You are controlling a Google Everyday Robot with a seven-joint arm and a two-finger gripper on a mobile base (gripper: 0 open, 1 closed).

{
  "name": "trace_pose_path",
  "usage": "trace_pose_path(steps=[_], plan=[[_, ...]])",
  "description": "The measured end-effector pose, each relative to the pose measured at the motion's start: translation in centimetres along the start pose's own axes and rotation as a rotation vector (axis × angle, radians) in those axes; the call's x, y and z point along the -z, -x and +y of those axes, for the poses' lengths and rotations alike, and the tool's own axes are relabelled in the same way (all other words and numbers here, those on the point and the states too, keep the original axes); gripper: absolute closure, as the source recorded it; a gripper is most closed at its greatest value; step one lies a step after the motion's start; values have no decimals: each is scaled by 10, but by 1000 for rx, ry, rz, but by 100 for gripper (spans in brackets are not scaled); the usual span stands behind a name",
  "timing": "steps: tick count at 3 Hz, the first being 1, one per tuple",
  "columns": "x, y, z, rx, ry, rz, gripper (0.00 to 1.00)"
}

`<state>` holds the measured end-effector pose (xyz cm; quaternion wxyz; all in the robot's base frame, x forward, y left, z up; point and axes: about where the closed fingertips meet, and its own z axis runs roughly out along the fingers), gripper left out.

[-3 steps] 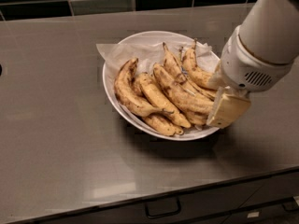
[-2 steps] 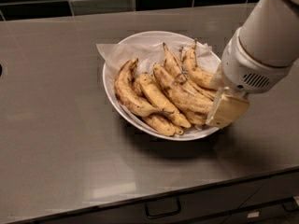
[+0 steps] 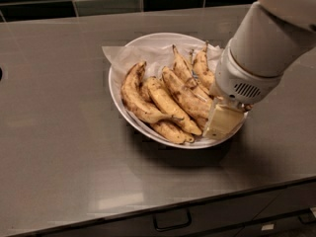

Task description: Pick banana from white bowl

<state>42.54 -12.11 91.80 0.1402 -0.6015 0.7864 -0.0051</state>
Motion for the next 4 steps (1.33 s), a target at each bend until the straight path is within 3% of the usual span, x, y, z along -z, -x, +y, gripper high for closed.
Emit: trace_pose_path(steps=[1, 4], plan=[[-6, 9, 4, 7, 8, 5, 36], [-6, 9, 4, 7, 8, 5, 99]])
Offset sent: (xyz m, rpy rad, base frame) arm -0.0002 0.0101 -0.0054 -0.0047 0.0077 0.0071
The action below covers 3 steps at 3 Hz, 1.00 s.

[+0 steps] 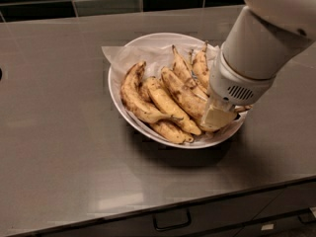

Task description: Pick banana from white bowl

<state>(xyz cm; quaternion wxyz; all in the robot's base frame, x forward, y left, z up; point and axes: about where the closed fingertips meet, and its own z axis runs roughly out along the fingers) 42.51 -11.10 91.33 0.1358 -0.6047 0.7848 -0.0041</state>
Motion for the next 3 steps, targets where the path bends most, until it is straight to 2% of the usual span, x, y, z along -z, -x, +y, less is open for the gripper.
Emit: trace_pose_path(steps=[1, 2, 3], plan=[[1, 0, 0, 1, 0, -1, 100], [15, 2, 1, 54, 7, -63, 100], [48, 4, 3, 151, 20, -192, 100]])
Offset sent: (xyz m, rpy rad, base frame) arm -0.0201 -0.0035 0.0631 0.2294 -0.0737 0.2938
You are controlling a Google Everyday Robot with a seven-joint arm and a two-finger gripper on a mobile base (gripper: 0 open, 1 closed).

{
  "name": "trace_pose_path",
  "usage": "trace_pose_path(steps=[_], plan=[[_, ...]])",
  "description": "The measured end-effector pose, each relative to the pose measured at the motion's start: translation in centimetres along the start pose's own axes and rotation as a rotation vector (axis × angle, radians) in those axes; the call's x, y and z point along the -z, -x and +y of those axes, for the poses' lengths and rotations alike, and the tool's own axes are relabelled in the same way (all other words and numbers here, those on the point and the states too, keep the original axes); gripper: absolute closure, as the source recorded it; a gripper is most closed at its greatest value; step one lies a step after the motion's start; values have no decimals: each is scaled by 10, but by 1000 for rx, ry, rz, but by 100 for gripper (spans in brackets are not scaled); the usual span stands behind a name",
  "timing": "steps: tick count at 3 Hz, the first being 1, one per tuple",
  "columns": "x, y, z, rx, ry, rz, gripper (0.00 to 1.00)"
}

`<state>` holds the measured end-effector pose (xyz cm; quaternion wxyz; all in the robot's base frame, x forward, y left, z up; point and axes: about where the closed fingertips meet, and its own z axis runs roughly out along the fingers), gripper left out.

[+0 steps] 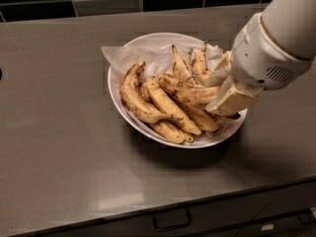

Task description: Pick banana from white bowl

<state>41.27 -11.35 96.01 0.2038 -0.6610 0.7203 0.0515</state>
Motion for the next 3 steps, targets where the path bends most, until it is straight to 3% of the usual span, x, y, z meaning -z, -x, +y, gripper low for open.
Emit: trace_pose_path(steps=[2, 3], plan=[[44, 17, 6, 147, -4, -118, 100], [46, 19, 7, 156, -8, -121, 100]])
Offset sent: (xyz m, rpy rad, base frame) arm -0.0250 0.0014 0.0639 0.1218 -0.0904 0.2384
